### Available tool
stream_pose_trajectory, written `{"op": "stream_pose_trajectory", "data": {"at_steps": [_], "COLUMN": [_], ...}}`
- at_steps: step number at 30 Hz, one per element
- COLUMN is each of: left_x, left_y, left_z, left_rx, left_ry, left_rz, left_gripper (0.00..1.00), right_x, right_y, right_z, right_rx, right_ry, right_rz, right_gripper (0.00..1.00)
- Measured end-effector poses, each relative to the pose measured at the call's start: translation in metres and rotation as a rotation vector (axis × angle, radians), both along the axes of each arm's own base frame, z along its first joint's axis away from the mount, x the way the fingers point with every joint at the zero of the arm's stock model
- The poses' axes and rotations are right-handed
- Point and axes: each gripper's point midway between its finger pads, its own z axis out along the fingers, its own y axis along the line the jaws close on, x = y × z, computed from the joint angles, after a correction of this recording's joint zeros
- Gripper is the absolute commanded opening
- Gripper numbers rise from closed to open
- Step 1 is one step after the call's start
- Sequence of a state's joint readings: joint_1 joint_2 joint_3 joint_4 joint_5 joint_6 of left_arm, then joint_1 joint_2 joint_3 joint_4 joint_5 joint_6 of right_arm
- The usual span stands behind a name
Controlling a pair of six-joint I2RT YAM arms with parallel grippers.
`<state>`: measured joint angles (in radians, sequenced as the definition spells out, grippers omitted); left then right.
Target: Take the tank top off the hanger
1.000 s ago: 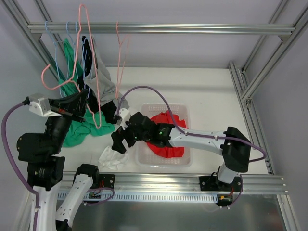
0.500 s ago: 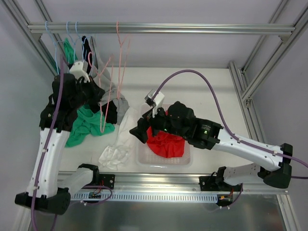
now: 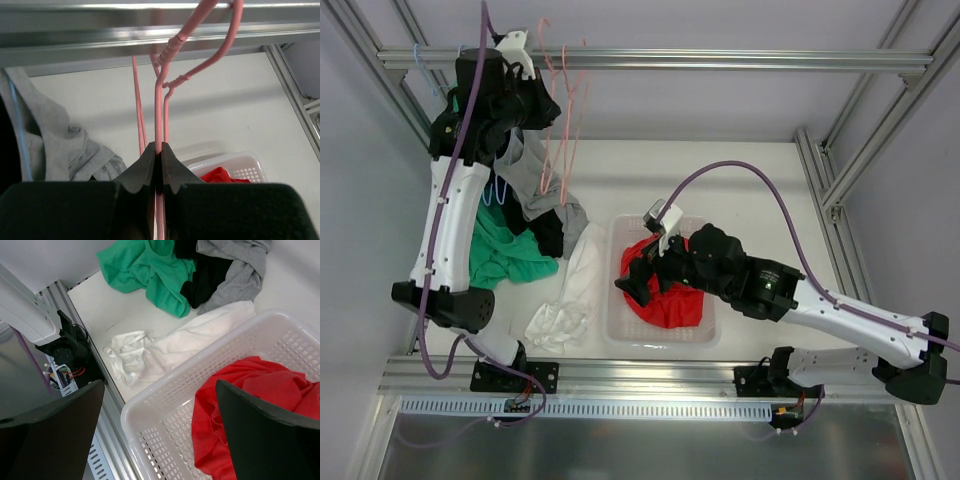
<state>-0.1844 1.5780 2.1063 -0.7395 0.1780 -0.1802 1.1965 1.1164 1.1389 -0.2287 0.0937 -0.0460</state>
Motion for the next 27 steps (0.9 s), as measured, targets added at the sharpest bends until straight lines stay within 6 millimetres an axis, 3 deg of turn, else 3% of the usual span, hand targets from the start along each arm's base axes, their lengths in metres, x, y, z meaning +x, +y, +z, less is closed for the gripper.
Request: {"op": "stream_pose_trajectory", "data": {"at_steps": [3, 8, 16, 22, 23, 24, 27], "left_x": [0.016, 0.021, 0.013, 0.019, 0.020, 0.021, 0.019], "left_y": [-0.012, -0.033, -0.070, -0.055, -0.052, -0.048, -0.043], "left_z": [-0.022, -0.062, -0.063, -0.065, -0.065, -0.064, -0.060], "left_rx": [0.027, 0.076, 0.077, 0.084, 0.086, 0.089, 0.090], "left_ry": [0.061, 0.171, 0.168, 0.178, 0.178, 0.177, 0.171], "left_rz": [-0.028, -0.077, -0.132, -0.021, 0.004, 0.024, 0.051], "left_gripper": [0.00, 0.00, 0.00, 0.00, 0.04, 0.25, 0.38], "right_x": [0.001, 0.003, 0.007, 0.012, 0.013, 0.014, 0.016], "right_y": [-0.006, -0.015, -0.018, -0.016, -0.014, -0.012, -0.004], "right_z": [-0.004, -0.004, -0.005, -0.015, -0.018, -0.023, -0.036], "right_rx": [-0.008, -0.004, -0.003, -0.019, -0.025, -0.035, -0.062], "right_ry": [0.003, 0.000, 0.001, 0.019, 0.024, 0.032, 0.056], "right_rz": [-0.009, -0.021, -0.024, -0.022, -0.020, -0.016, 0.001], "right_gripper": [1.00, 1.00, 0.99, 0.99, 1.00, 0.99, 1.00]}}
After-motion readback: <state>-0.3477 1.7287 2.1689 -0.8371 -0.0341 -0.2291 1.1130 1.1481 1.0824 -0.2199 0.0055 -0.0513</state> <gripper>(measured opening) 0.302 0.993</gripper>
